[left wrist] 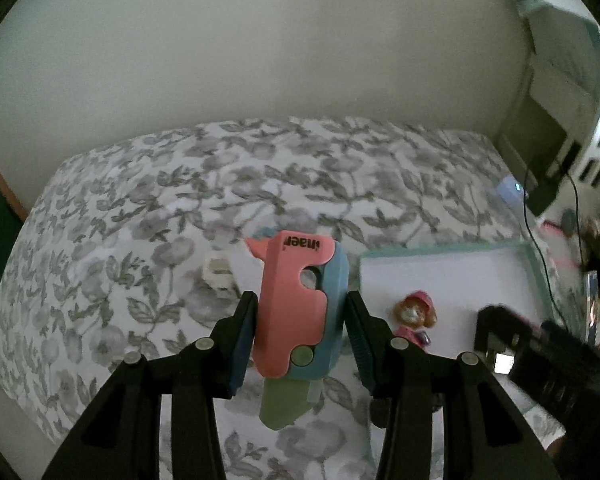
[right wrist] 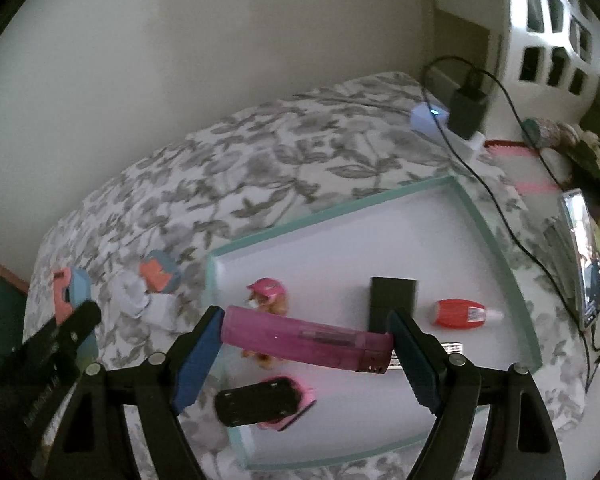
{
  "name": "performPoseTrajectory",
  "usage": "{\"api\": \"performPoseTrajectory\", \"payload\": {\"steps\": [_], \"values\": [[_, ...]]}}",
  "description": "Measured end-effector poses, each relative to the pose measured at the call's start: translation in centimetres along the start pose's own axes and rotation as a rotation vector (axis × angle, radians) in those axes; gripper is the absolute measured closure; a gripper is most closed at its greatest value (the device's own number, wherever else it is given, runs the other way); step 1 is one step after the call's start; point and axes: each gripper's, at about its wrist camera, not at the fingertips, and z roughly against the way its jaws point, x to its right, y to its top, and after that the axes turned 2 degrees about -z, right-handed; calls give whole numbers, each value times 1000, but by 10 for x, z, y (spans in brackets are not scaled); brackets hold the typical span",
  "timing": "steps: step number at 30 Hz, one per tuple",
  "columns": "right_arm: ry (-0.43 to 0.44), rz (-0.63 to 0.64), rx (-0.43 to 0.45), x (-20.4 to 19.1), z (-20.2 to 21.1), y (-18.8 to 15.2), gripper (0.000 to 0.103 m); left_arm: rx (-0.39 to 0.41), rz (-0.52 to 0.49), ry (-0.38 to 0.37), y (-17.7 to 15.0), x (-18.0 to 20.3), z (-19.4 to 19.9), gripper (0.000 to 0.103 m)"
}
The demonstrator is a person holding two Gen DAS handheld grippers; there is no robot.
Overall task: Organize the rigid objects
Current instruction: 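Carry the folding knife with the left tool while the right tool carries the lipstick into the tray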
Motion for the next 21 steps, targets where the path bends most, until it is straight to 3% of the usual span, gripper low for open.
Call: {"api": "performPoseTrajectory", "payload": {"steps": [8, 12, 21], "values": [[-62, -49, -34, 34, -19, 9, 19, -39, -61, -46, -10, 38, -12, 57], [-138, -113, -51, 60, -33, 10, 19, -59, -74, -71, -13, 53, -19, 57], [-195, -185, -49, 90, -39, 14, 19, -81, -109, -119, -15, 86, -29, 57]]}}
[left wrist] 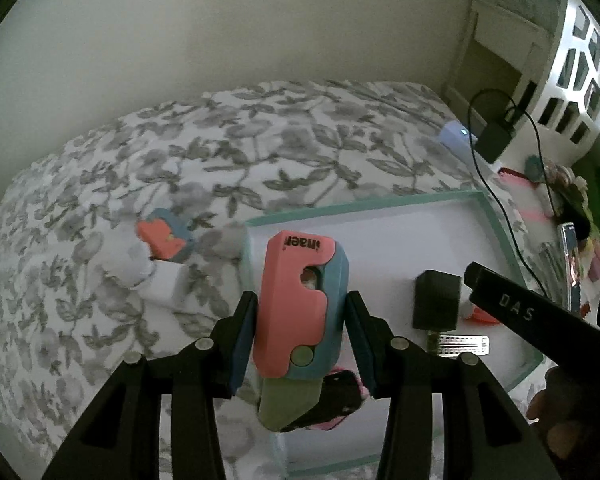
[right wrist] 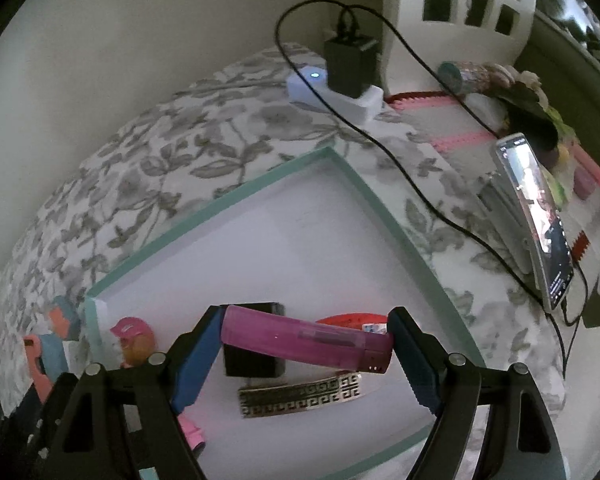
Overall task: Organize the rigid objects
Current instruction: 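Carry the folding knife with the left tool while the right tool carries the lipstick into the tray, then open both tools to release the knife and lipstick in the tray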
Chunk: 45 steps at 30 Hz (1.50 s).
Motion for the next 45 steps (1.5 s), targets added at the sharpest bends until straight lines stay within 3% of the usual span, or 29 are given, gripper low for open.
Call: {"api": "performPoseTrajectory", "payload": {"steps": [11, 20, 45], "values": [[-17, -23, -14, 15, -8, 6, 19, -57, -11, -56, 1, 20, -20, 57], [-15, -23, -24, 16, -10, 7, 19, -54, -29, -58, 2, 26, -20, 57], [-27, 22, -91, 6, -30, -2, 19, -110, 63, 36, 0, -5, -28, 57]]}}
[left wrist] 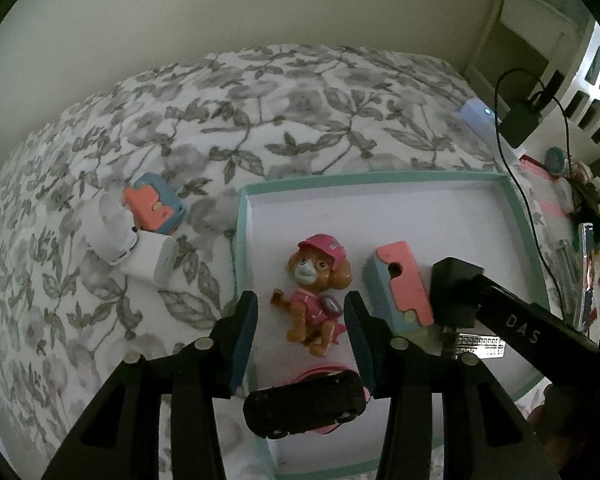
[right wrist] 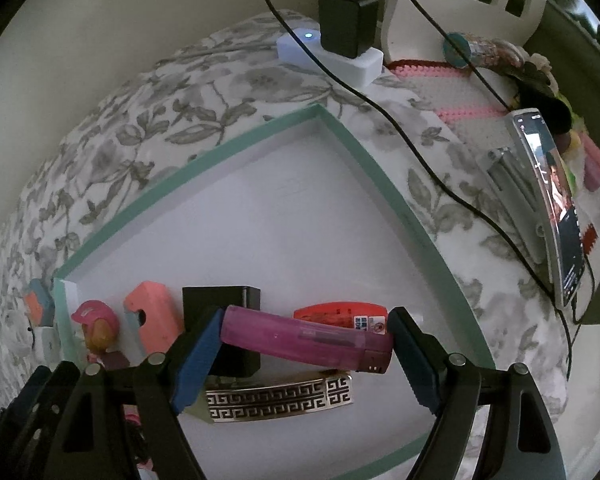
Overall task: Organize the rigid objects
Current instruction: 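Open both tools to release the knife and lipstick in the tray, then withdraw both open tools from the tray toward the remaining items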
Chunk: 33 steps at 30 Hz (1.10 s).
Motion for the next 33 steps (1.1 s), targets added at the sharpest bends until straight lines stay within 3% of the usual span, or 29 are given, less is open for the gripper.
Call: {"api": "performPoseTrajectory", "payload": {"steps": [9, 20, 23, 33], "values": [[-10, 31, -2, -6, 0, -1, 17, -24, 12, 25, 0, -4, -3, 52], [-1, 78, 36, -18, 6, -2, 0, -23, 55, 80, 2, -15, -4, 37], [9, 93, 39, -21, 6, -3, 0, -29, 77, 89, 2, -19, -5, 13], [5, 131, 62, -28, 9, -5, 0, -11, 127, 92, 2, -31, -4, 13]]}}
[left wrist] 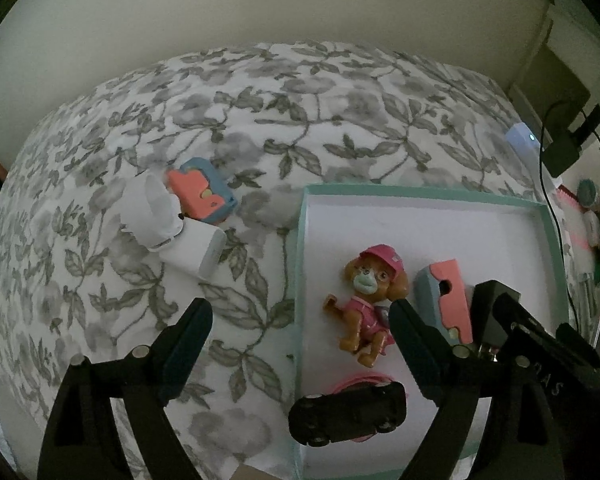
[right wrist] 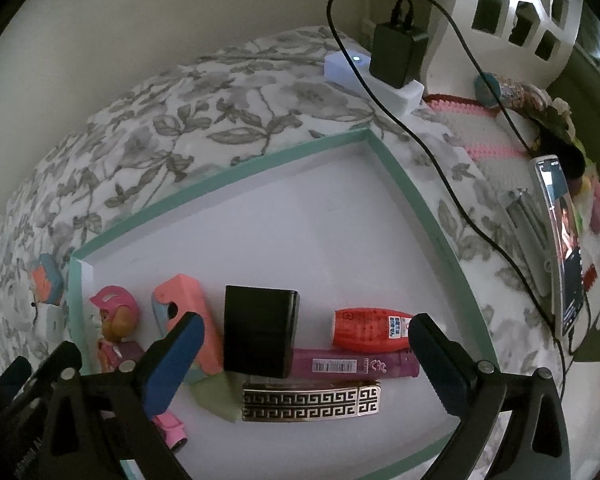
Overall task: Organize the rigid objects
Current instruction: 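Withdraw both open tools from the tray toward the remaining items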
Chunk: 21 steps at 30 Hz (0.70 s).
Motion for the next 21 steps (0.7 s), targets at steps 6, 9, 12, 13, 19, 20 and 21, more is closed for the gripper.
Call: {"api": "performPoseTrajectory", "payload": {"steps": [6, 9, 12, 13, 19, 20, 21], "values": [[11, 19, 1, -7, 2, -1, 0, 6, 24, 7, 2, -9, 1, 13], [13, 53, 7, -17, 5, -4, 0, 10, 53, 3, 5, -21, 2, 13], [26, 91, 17, -30, 10, -8, 0, 16, 97, 2, 8, -40, 4, 13], [42, 110, 20, -37, 12, -10, 0, 19, 112, 1, 9, -46, 5, 13], [135, 192, 45, -77, 27, -21, 0, 34, 228, 20, 11, -101, 10, 13], [147, 204, 47, -83, 29, -23, 0, 34, 250, 26, 10, -112, 10, 13], [159, 216, 48, -89, 31, -25, 0, 32, 270, 30, 9, -122, 10, 13]]}}
